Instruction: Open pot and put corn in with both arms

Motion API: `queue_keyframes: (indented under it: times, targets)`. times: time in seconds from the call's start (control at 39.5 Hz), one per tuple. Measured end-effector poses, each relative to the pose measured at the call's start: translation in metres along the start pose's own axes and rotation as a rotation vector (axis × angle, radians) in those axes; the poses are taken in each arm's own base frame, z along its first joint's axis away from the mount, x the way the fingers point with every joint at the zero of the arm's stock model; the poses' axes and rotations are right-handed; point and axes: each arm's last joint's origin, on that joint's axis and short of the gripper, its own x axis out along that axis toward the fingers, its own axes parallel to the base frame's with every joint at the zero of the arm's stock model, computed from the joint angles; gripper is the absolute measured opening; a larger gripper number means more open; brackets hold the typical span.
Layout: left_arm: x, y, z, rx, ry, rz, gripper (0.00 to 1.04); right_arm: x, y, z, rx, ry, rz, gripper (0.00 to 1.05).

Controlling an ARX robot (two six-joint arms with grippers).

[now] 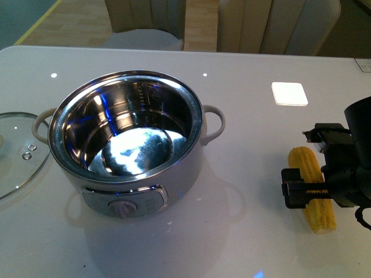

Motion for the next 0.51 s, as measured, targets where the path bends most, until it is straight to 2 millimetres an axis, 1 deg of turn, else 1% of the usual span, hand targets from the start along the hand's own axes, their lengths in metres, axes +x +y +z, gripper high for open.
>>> queue_keyframes:
  times: [0.18, 0.25, 0.4, 0.46, 0.51]
  targets:
    - [0.000, 0.000, 0.000, 0.000, 0.000, 0.000, 0.98, 0.003, 0.000, -0.002, 0.001, 0.015, -0.001, 0.57]
    - [0.000, 0.000, 0.000, 0.000, 0.000, 0.000, 0.98, 0.003, 0.000, -0.002, 0.001, 0.015, -0.002, 0.45]
    - [0.000, 0.000, 0.000, 0.000, 0.000, 0.000, 0.98, 0.001, -0.001, -0.007, 0.003, 0.016, 0.003, 0.44]
    - [0.000, 0.000, 0.000, 0.000, 0.000, 0.000, 0.98, -0.004, -0.004, -0.010, 0.003, 0.011, 0.010, 0.45]
    - [0.000, 0.000, 0.000, 0.000, 0.000, 0.000, 0.98, -0.009, -0.006, -0.011, 0.002, 0.001, 0.011, 0.48]
